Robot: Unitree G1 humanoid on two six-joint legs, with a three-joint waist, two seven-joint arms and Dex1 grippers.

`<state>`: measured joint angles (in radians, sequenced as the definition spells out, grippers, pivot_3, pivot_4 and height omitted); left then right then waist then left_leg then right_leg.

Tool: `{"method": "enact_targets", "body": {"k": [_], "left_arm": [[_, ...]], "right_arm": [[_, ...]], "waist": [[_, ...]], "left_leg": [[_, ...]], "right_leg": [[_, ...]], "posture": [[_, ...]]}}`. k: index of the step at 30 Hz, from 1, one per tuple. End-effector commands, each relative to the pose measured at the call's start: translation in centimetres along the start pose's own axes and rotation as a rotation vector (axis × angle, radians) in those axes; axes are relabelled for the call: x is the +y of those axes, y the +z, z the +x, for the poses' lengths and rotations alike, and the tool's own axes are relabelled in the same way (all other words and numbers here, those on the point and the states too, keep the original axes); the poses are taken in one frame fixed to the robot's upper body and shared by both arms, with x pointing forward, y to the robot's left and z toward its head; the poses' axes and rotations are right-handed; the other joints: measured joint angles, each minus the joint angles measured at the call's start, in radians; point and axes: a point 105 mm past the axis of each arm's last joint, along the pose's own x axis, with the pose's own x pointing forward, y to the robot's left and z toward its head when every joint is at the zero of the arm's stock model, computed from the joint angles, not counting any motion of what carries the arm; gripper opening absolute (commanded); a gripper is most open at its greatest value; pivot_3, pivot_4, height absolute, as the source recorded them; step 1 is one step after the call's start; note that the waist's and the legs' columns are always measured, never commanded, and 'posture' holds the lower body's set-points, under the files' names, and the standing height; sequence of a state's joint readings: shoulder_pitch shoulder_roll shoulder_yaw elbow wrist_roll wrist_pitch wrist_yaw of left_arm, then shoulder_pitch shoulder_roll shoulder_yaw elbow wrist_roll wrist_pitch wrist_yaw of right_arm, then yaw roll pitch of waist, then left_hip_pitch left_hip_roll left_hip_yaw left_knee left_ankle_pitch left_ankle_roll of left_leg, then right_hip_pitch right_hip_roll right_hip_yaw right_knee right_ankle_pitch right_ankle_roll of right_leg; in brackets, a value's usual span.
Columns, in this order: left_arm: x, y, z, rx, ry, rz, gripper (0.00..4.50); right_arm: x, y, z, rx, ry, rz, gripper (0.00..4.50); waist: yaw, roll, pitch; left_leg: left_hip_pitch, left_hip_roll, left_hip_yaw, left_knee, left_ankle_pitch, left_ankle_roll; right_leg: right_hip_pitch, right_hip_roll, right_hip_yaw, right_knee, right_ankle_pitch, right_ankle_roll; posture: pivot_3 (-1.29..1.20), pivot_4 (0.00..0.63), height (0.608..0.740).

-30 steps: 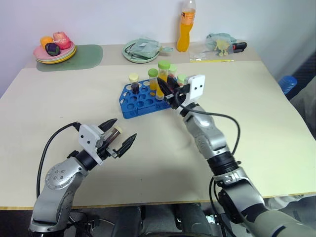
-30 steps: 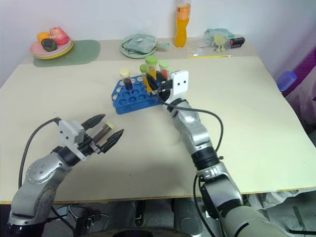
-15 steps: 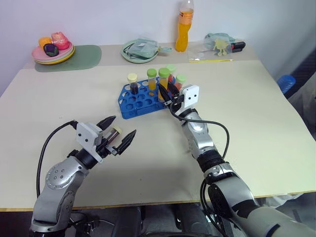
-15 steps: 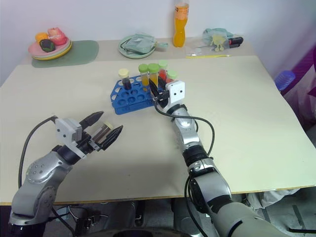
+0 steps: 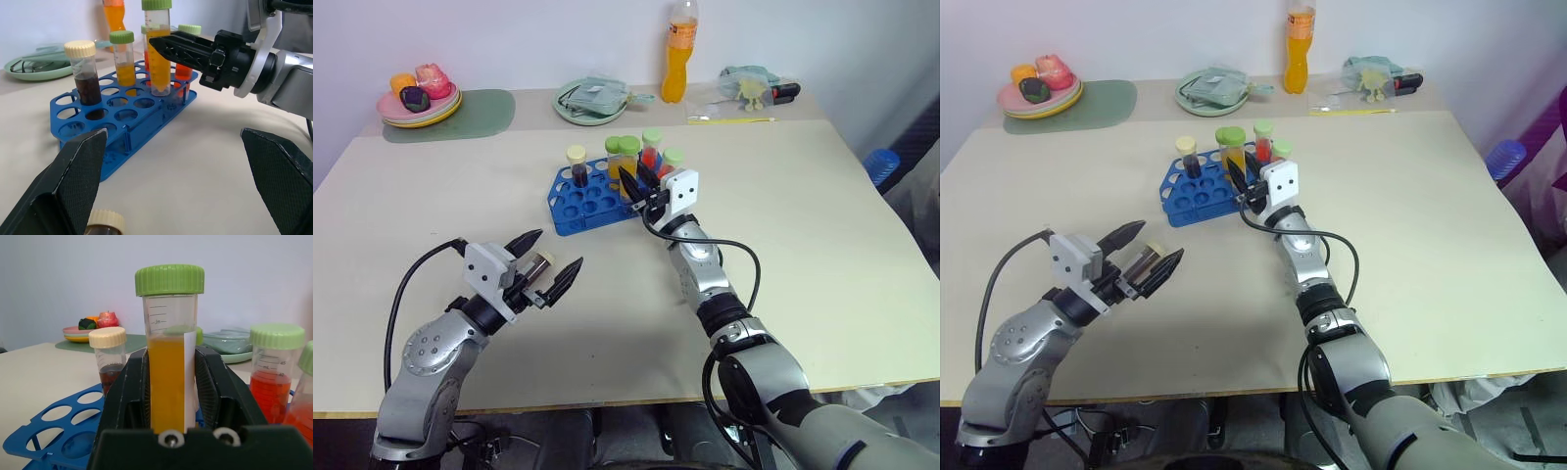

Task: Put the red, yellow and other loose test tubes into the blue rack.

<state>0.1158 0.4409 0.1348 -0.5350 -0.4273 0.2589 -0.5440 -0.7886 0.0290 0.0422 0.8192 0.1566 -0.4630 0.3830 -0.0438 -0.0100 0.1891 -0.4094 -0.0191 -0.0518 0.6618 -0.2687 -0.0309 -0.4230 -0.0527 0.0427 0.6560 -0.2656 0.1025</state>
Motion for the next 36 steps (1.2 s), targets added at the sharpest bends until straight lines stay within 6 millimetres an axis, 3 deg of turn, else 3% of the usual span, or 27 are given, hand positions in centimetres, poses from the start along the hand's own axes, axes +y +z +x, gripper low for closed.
{"method": "enact_targets", "body": {"k": [1, 13, 16, 20, 23, 30, 33, 36], "left_arm": [[-0.4, 1.1, -0.3, -0.038, -0.017, 0.019, 4.50], [-0.5, 1.6, 0.0, -0.045, -0.015, 0.024, 4.50], [-0.5, 1.9, 0.2, -0.047, -0.012, 0.023, 4.50], [0.0, 2.1, 0.2, -0.036, 0.013, 0.026, 4.50], [0.2, 2.1, 0.2, -0.016, 0.027, 0.032, 4.50], [4.4, 3.7, -0.4, 0.162, 0.231, 0.093, 4.50], [5.5, 2.9, -0.8, 0.532, 0.200, 0.208, 4.50], [5.1, 2.6, -0.3, 0.752, 0.085, 0.098, 4.50]], "right_arm": [[0.3, 1.0, 0.8, -0.038, 0.009, -0.008, 1.12], [0.3, 0.9, 1.4, -0.032, 0.005, -0.006, 1.12], [0.2, 1.1, 1.2, -0.045, 0.006, -0.002, 2.22], [0.3, 2.3, 1.3, -0.095, 0.034, -0.029, 4.16], [0.2, 3.1, 1.0, -0.118, 0.052, -0.063, 4.16], [-1.5, 6.9, -2.6, -0.178, 0.164, -0.152, 4.16], [-0.1, 8.0, -5.2, -0.053, 0.459, -0.177, 4.16], [1.8, 8.0, -8.4, 0.149, 0.774, -0.142, 4.16]], "waist": [[0.000, 0.000, 0.000], [0.000, 0.000, 0.000], [0.000, 0.000, 0.000], [-0.001, 0.000, 0.000], [0.000, 0.000, 0.000], [0.008, 0.000, 0.000], [0.008, 0.000, 0.001], [0.009, 0.000, 0.002]], "left_leg": [[0.000, 0.000, 0.000, 0.000, 0.000, 0.000], [0.000, 0.000, 0.000, 0.000, 0.000, 0.000], [0.000, 0.000, 0.000, 0.000, 0.000, 0.000], [0.000, 0.000, 0.000, 0.000, 0.000, 0.000], [0.000, 0.000, 0.000, 0.000, 0.000, 0.000], [0.000, -0.002, -0.001, 0.001, 0.000, -0.001], [0.000, -0.002, -0.002, 0.001, 0.000, -0.001], [0.001, -0.002, -0.003, 0.002, 0.000, -0.001]], "right_leg": [[0.000, 0.000, 0.000, 0.000, 0.000, 0.000], [0.000, 0.000, 0.000, 0.000, 0.000, 0.000], [0.000, 0.000, 0.000, 0.001, 0.000, 0.000], [0.000, 0.000, 0.000, 0.001, 0.000, 0.000], [-0.001, 0.000, 0.000, 0.001, 0.000, 0.000], [0.000, -0.001, 0.000, 0.002, 0.000, 0.000], [0.000, 0.000, 0.000, 0.004, 0.000, 0.000], [0.002, 0.001, -0.001, 0.004, 0.000, 0.000]], "posture": [[0.00, 0.150, 0.729], [0.00, 0.150, 0.729], [0.00, 0.150, 0.729], [0.00, 0.150, 0.729], [0.00, 0.150, 0.729], [0.00, 0.150, 0.729], [0.00, 0.150, 0.729], [0.00, 0.150, 0.729]]}}
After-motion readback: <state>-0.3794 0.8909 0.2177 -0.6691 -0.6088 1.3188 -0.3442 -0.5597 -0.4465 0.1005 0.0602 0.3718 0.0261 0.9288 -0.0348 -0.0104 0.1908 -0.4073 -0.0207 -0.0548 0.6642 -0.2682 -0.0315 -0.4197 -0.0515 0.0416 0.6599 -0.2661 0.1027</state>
